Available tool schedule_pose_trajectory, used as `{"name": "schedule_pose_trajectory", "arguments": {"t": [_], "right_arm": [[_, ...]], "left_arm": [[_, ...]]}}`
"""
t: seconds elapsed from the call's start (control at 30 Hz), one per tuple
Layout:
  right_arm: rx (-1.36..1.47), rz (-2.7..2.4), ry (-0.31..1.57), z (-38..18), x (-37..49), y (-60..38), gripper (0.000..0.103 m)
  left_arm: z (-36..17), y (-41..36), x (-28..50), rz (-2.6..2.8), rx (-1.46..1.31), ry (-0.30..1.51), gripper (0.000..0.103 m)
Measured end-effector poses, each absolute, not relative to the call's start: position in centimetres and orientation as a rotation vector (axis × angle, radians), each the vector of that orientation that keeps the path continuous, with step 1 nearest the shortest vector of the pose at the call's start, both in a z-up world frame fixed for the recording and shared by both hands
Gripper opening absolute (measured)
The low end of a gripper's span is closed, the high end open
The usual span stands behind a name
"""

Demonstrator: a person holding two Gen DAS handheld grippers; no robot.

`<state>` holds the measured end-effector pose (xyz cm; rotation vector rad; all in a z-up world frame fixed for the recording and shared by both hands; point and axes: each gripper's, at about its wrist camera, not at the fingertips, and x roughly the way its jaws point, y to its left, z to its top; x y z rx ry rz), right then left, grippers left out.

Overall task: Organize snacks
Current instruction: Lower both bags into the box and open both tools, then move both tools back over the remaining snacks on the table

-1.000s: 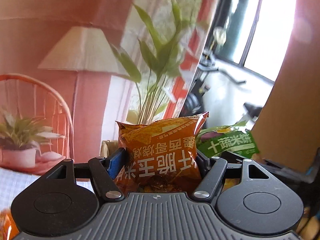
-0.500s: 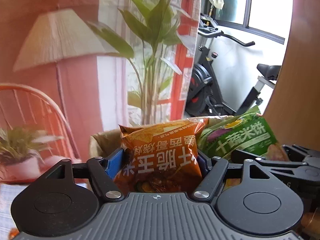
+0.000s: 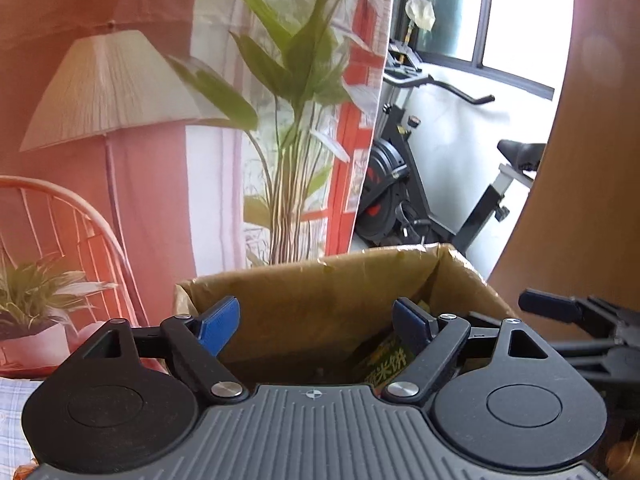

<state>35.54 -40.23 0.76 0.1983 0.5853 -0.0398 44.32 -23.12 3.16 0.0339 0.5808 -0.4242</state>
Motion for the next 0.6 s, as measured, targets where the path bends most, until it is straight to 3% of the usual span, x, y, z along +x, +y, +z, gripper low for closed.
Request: {"name": "schedule_pose_trajectory", "arguments": {"t": [0.33,0.6], "right_arm": [[0.244,0.001,0.547,2.5,32.3,-38.3,0.092],[0.299,0.103,0.514,2.7,27.8,-34.0,0.092]], "left_arm": [[4.8,-17.9,40.5,-0.400,-0.002,0.565,0.085],[4.8,-8.3,33.3,-0.357,-0.020,0.560,0.085]]}}
